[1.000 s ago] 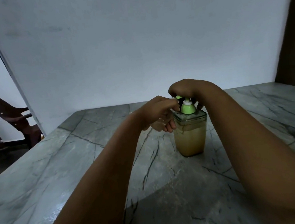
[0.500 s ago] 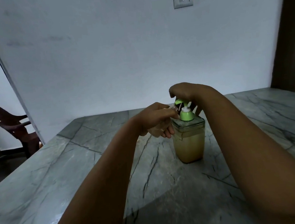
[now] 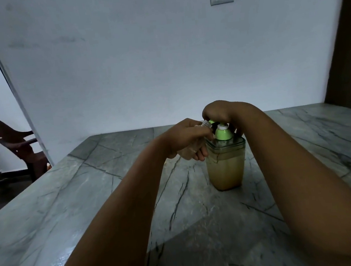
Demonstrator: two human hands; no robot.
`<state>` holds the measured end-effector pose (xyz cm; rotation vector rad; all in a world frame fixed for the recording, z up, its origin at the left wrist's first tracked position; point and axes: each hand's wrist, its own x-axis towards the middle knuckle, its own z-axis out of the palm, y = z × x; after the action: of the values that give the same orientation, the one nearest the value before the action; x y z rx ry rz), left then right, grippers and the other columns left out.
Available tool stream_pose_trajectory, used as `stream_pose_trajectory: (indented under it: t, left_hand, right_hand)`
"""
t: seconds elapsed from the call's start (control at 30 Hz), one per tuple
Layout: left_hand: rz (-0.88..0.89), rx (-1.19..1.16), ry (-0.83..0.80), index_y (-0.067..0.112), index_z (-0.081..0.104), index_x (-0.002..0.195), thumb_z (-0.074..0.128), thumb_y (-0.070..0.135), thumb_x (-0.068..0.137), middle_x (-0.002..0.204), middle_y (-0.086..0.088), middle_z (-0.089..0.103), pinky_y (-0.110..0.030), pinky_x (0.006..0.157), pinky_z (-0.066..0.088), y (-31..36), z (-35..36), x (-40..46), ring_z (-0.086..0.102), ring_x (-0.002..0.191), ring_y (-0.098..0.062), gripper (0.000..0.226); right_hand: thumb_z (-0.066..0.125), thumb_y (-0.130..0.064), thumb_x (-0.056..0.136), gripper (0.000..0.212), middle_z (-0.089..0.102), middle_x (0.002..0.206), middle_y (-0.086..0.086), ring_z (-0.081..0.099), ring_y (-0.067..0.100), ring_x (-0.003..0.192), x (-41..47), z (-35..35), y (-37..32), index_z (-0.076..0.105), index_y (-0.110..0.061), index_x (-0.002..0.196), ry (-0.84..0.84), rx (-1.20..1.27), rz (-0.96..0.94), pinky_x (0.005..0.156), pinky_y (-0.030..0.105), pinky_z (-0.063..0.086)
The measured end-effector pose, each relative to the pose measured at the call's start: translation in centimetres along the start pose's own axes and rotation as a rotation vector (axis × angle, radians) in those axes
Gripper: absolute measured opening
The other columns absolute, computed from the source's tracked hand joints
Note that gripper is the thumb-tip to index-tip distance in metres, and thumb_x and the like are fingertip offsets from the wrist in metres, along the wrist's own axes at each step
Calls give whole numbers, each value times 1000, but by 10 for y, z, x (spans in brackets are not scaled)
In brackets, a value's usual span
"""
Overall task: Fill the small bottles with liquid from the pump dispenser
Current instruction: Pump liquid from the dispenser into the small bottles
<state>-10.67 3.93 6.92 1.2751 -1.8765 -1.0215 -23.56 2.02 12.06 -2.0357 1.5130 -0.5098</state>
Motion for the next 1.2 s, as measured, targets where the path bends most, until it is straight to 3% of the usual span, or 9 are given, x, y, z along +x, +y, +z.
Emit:
stream_pose_trajectory:
  t: [0.07,0.13,0.2,0.27,0.4,0.6,0.77,0.97,1.2]
  left_hand:
    - [-2,-1,8,9,68,66,54,6,91,64,-21,64,-27,51,53,0,0,0,63,50,-25,29]
    - [-1,6,15,8,68,68,54,6,91,64,-21,64,-26,50,53,0,0,0,63,49,-25,27]
    - [1,12,17,9,68,68,54,6,91,64,-22,64,-26,50,52,0,0,0,63,49,-25,27]
    - [5,16,11,11,69,66,54,6,91,65,-22,64,-26,50,52,1,0,0,63,49,-25,30]
    - [10,26,7,17,72,56,53,8,92,67,-23,64,-28,52,53,0,0,0,63,51,-25,41]
    - [10,23,26,17,71,59,54,9,91,67,-24,65,-29,54,53,-2,1,1,64,52,-27,37]
    - [15,35,21,16,70,61,54,8,91,69,-24,65,-28,53,53,0,1,1,63,52,-27,35]
    - [6,33,38,6,66,75,53,7,91,65,-20,65,-28,52,53,0,2,2,63,51,-25,21]
    - [12,39,41,5,66,75,54,8,91,64,-20,65,-28,53,53,0,3,2,64,52,-26,20]
  right_hand:
    - [35,-10,98,10,36,70,2,41,23,89,-2,0,-1,42,-5,93,-10,23,14,78,29,37]
    - [34,-12,98,20,37,69,7,41,26,69,-5,-5,1,41,-6,80,-41,-7,-4,65,30,38]
    - [34,-20,97,22,43,72,10,40,24,61,-6,-11,6,43,-7,82,-53,43,0,61,29,37]
    - [34,-21,97,16,44,74,10,41,24,62,-8,-11,6,43,-8,93,-59,39,1,60,30,37]
    - [35,-3,92,21,34,66,9,32,21,56,-3,-5,3,34,-8,72,-15,-27,-20,58,29,38]
    - [32,5,90,38,19,62,5,14,17,53,-4,0,4,20,-14,60,-23,-63,-55,50,23,16]
    - [34,-17,98,16,40,75,11,36,24,60,-8,-9,7,40,-4,90,-18,36,-6,57,27,35]
    - [32,-2,93,30,37,62,10,31,21,54,-5,-5,5,33,-7,64,-14,19,2,54,25,32]
    - [35,-10,94,20,36,68,9,32,22,57,-9,-5,3,37,-8,74,-33,-25,-3,56,25,33]
